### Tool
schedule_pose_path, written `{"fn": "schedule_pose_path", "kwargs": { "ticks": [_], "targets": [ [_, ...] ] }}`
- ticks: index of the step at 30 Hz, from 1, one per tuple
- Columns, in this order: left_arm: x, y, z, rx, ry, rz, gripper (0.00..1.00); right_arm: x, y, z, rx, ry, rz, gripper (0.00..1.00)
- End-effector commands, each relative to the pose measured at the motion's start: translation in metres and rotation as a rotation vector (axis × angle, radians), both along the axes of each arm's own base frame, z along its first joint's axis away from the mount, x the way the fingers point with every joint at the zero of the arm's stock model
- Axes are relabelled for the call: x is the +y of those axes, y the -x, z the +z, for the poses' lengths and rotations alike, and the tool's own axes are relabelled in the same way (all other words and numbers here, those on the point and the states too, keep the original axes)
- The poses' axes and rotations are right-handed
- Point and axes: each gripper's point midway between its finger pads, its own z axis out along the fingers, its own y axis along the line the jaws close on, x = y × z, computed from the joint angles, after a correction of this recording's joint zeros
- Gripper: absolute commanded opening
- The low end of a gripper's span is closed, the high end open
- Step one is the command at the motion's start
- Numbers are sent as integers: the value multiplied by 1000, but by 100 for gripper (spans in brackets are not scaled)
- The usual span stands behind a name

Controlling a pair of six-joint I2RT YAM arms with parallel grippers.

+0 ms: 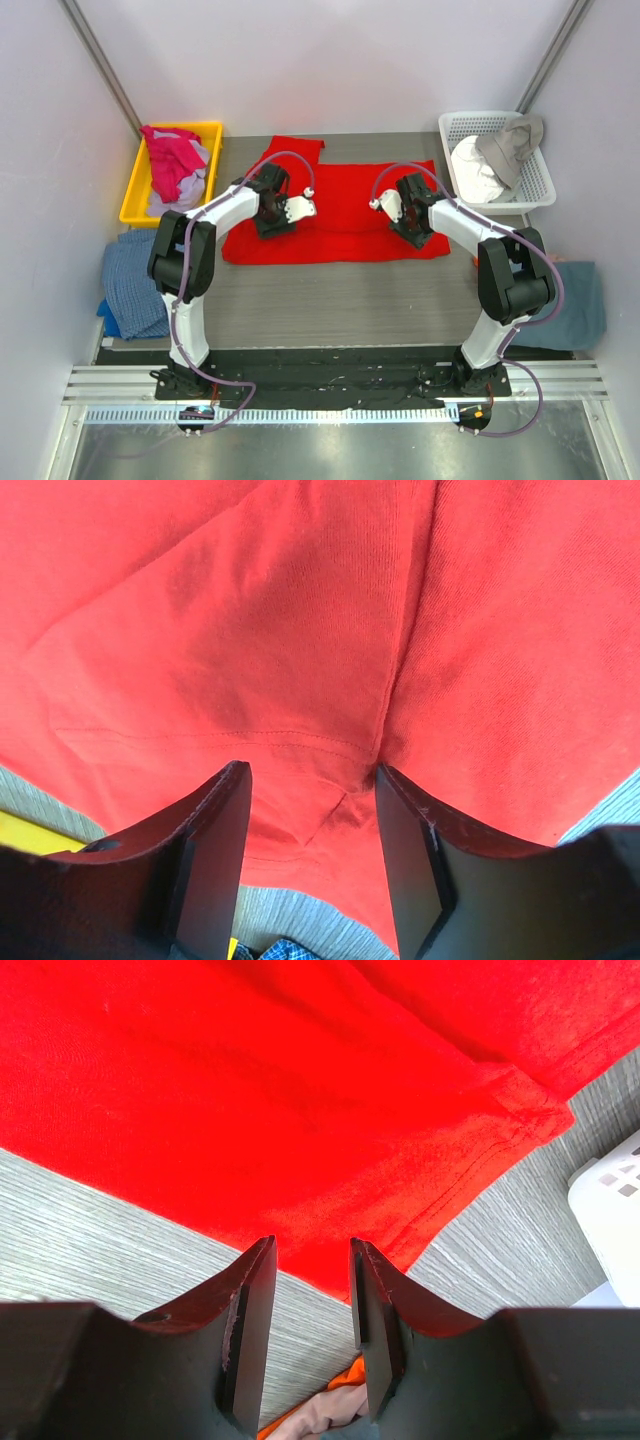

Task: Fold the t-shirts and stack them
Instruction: Fold the flattened tshirt in 1/3 of the way

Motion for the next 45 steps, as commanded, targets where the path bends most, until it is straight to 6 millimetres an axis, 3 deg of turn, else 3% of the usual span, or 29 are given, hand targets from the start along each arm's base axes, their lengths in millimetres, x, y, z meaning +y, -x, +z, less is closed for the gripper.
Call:
{"fn": "schedule_pose_path", "kwargs": {
  "ticks": [1,6,13,18,22,33,45],
  "targets": [
    [-2,-9,5,-12,16,2,54,0,-5,20,-65,-7,-1,42],
    [-3,-11,5,-14,16,1,41,-2,-3,19,-62,-1,-1,42],
    [-4,-15,10,-27,25,2,12,-2,1,15,-50,-2,-4,42],
    [-8,-23,20,-63,49,15,0,-3,4,9,-35,-5,-8,42],
    [-15,-34,22,-79,62,17,0,-2,6,6,-30,-10,-11,42],
    [-27,-105,43,-276,63,55,0,-9,16,3,-21,12,-32,42],
    [-39,-149,56,-432,86,101,0,-10,14,-3,-3,29,-43,42]
  ]
}}
